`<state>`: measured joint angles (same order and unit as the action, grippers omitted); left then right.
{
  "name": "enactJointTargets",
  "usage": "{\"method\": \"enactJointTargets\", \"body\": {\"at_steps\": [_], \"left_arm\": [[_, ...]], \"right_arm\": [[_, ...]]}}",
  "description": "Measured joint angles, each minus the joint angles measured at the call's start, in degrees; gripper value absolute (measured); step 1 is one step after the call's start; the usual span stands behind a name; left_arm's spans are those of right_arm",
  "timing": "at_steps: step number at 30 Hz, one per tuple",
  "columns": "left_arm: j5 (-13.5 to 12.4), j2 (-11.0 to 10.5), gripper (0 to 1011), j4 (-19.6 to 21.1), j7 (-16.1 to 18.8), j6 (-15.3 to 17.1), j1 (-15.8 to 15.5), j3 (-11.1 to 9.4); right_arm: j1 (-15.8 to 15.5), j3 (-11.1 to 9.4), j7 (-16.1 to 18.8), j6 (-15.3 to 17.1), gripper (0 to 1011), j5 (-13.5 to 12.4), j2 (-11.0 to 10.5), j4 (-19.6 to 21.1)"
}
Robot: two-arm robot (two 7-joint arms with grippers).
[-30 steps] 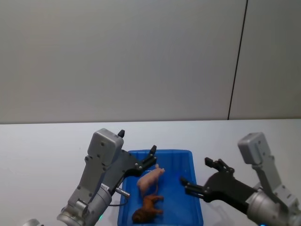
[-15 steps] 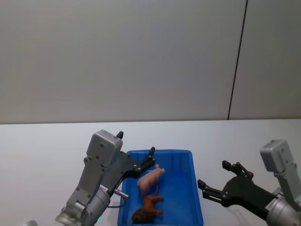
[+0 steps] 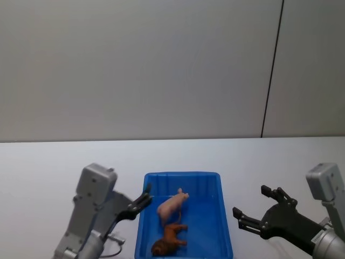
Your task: Pick up the two dolls from the table and place them into the box.
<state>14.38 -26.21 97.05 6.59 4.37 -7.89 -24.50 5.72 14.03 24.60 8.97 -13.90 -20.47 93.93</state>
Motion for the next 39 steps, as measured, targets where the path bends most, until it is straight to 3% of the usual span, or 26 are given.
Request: {"method": "enactJointTargets", "body": {"at_steps": [5,16,39], "left_arm": [[2.4,-1.8,1002,1.0,3.5,0.8,2.8,0.6],[5.9,-3.9,1001,0.7,7.4,1.8,6.8,1.4],[7.8,-4.3,1001,-2.2,9.4,2.5,9.8,2.3]], "right_arm": [[-0.2,-0.1,0.0,-0.2,1001,-0.1,-0.2,0.1],[-0.4,-0.2,0.0,-0.3,1001,-0.2,-0.4,0.2],[-0.5,-0.3,0.0,-0.4,1001,-0.3,-0.6,0.2]]}}
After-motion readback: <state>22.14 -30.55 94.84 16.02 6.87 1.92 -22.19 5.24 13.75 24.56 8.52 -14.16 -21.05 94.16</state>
